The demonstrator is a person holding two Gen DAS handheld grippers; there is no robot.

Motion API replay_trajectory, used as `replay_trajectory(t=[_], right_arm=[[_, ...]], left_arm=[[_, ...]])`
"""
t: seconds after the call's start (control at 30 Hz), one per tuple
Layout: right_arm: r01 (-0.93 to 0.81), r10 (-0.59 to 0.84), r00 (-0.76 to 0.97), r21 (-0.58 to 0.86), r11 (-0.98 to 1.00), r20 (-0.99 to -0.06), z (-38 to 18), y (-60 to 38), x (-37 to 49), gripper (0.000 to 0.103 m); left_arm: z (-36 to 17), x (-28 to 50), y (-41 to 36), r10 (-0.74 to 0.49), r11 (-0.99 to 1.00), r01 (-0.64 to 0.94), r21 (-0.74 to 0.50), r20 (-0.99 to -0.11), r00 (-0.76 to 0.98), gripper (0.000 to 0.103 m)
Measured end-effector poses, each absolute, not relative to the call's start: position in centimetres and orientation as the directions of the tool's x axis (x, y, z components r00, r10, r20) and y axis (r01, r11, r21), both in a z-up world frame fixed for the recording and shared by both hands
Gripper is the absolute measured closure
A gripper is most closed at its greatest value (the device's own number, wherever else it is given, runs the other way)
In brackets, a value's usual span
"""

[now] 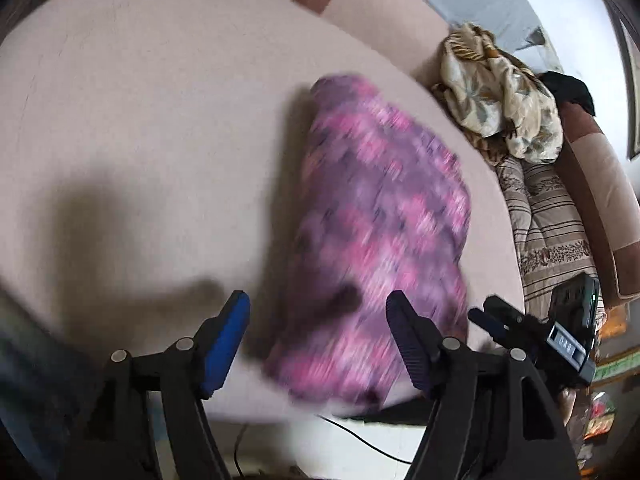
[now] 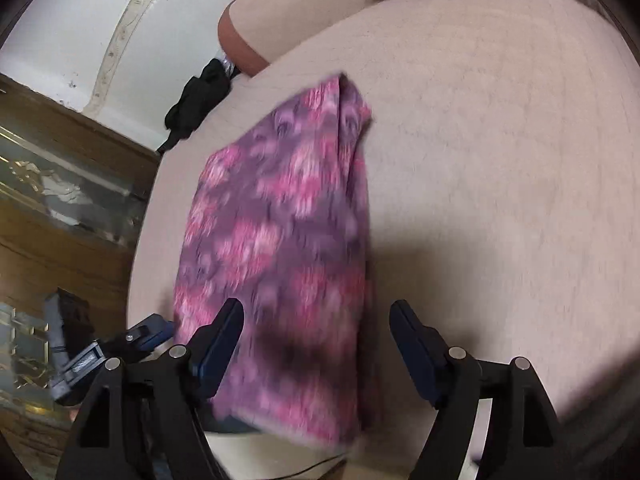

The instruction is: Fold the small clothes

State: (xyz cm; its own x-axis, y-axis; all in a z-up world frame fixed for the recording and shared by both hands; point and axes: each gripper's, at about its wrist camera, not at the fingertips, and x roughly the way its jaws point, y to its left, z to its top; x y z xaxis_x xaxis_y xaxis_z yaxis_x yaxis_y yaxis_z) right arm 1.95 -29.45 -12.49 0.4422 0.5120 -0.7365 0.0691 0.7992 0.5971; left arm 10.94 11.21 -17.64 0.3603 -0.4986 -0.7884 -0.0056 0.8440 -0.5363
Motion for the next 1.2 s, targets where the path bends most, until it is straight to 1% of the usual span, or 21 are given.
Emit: replay_trajectory(t=[0.07,0.1,0.13,0.17,0.2,0.23,0.27,0.33,0.43,0.53,0.57,0.67,0.77,0.8,0.83,0.9,0.93,0.97,1.0,1.03,1.2], right_arm=[[0.101,0.502,0.407,0.584,0.806,-0.763,-13.8,-29.1,-0.5,0.024],[0.119,0.491,0.383,0.569,0.813,-0.782,-14.4,-28.8,-1.0,0.031],[0.125,0.488,0.366,0.562,0.818,-0.792,-14.9,-28.6,-1.0,0.044],[0.117,0.484,0.353,0.551,0.826,-0.801,-15.2,-28.3,-0.8,0.048],[0.111,0.477,0.353,0.542,0.833,-0.805,-15.2,-27.9,-0.7,0.057],[0.098,0.467,0.351,0.528,0.843,-0.811,-15.1,-27.7,-0.4,0.079],[0.084,0.462,0.335,0.515,0.853,-0.821,-15.2,-27.4,-0.3,0.093],[0.086,0.434,0.334,0.486,0.87,-0.837,-14.7,-27.4,-0.7,0.096],[0.069,0.397,0.357,0.448,0.891,-0.845,-13.8,-27.6,-1.6,0.096],[0.077,0.348,0.309,0.388,0.918,-0.885,-15.4,-27.0,-0.7,0.096],[0.07,0.344,0.315,0.383,0.921,-0.885,-15.1,-26.8,-0.3,0.096],[0.038,0.335,0.33,0.367,0.929,-0.883,-14.5,-26.4,-0.6,0.091],[0.033,0.326,0.335,0.356,0.934,-0.884,-14.3,-25.7,-0.6,0.077],[0.031,0.323,0.337,0.353,0.935,-0.884,-14.2,-25.3,-0.7,0.071],[0.024,0.326,0.34,0.354,0.935,-0.882,-14.0,-25.2,-0.8,0.07],[0.005,0.341,0.352,0.366,0.931,-0.872,-13.3,-24.9,-1.5,0.066],[-0.006,0.352,0.37,0.377,0.926,-0.86,-12.5,-25.0,-1.9,0.056],[-0.011,0.363,0.392,0.39,0.921,-0.845,-11.8,-25.3,-2.1,0.049],[-0.008,0.374,0.415,0.408,0.913,-0.829,-11.1,-25.7,-2.3,0.036],[-0.004,0.385,0.43,0.425,0.905,-0.817,-10.5,-26.2,-2.2,0.025],[-0.039,0.466,0.471,0.509,0.86,-0.749,-7.0,-28.7,1.1,0.018]], left_arm=[[-18.9,10.2,11.2,-0.498,0.842,-0.047,-0.538,-0.806,0.319,0.034],[-19.1,10.6,10.7,-0.488,0.848,-0.051,-0.527,-0.816,0.309,0.037],[-19.2,10.8,10.5,-0.48,0.854,-0.048,-0.517,-0.822,0.307,0.046],[-19.5,11.1,10.1,-0.482,0.854,-0.05,-0.517,-0.825,0.295,0.057],[-19.8,11.1,10.0,-0.495,0.848,-0.049,-0.527,-0.822,0.281,0.064],[-19.9,11.1,9.7,-0.501,0.846,-0.046,-0.531,-0.823,0.267,0.075],[-19.7,10.7,9.6,-0.512,0.842,-0.033,-0.539,-0.817,0.266,0.089],[-18.5,9.8,9.7,-0.536,0.83,0.007,-0.558,-0.795,0.283,0.09],[-19.3,9.3,9.3,-0.485,0.864,0.006,-0.503,-0.83,0.275,0.09],[-20.1,9.8,8.8,-0.446,0.887,-0.005,-0.463,-0.857,0.258,0.09],[-19.6,9.6,8.5,-0.427,0.897,0.013,-0.441,-0.861,0.277,0.088],[-18.6,8.7,7.2,-0.323,0.944,0.054,-0.324,-0.885,0.336,0.074],[-17.2,7.2,5.5,-0.209,0.978,0.116,-0.176,-0.882,0.422,0.064],[-16.9,6.9,5.2,-0.199,0.979,0.129,-0.159,-0.88,0.432,0.058],[-16.6,6.7,5.2,-0.205,0.977,0.142,-0.157,-0.875,0.438,0.055],[-15.7,6.4,5.4,-0.263,0.963,0.164,-0.212,-0.863,0.432,0.047],[-15.2,6.3,5.8,-0.298,0.954,0.161,-0.252,-0.851,0.433,0.045],[-14.5,6.3,6.2,-0.345,0.938,0.153,-0.31,-0.83,0.438,0.039],[-14.0,6.6,6.6,-0.369,0.929,0.143,-0.341,-0.817,0.443,0.035],[-13.4,7.0,7.2,-0.386,0.92,0.122,-0.373,-0.805,0.451,0.035],[-11.4,13.0,9.6,-0.463,0.858,0.031,-0.513,-0.746,0.478,0.034]])
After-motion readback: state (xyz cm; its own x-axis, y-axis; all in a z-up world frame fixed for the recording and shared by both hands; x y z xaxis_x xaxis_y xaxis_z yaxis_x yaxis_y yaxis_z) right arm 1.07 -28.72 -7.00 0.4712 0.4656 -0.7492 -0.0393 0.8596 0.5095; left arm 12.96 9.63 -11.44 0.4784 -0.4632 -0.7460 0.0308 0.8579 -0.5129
